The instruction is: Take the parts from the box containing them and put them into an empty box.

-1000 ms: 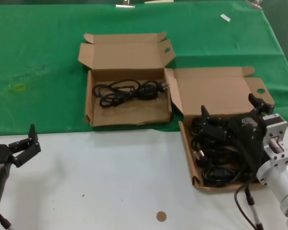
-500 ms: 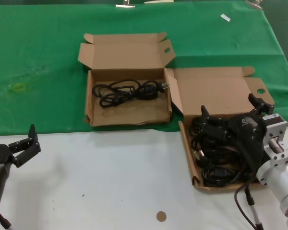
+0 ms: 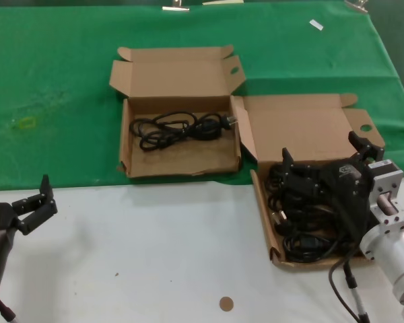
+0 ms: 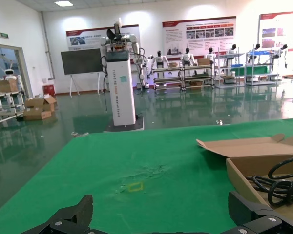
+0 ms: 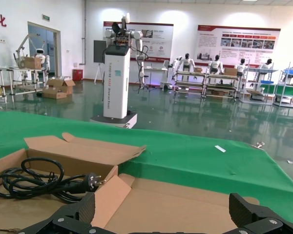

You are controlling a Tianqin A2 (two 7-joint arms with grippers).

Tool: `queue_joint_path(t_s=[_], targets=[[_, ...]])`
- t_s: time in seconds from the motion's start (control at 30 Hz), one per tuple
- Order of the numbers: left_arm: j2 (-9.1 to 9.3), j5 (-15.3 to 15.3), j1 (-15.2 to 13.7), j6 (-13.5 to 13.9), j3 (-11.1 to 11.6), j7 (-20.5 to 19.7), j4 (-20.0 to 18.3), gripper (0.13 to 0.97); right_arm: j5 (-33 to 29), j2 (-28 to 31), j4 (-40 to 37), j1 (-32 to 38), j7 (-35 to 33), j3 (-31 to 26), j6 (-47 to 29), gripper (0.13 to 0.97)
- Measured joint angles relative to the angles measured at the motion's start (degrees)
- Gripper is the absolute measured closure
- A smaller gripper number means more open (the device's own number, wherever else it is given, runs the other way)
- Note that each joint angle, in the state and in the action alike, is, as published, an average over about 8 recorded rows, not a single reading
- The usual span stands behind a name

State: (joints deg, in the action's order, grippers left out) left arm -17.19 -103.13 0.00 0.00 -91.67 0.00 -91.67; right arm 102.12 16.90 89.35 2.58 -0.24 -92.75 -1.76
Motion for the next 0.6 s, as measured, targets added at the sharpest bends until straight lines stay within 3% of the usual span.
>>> queue_joint_path(t_s=[0.6], targets=[[0.00, 0.00, 0.00, 0.00, 0.00, 0.00, 0.00, 0.132, 0.00, 0.00, 0.00, 0.00, 0.00, 0.00, 0.00, 0.129]])
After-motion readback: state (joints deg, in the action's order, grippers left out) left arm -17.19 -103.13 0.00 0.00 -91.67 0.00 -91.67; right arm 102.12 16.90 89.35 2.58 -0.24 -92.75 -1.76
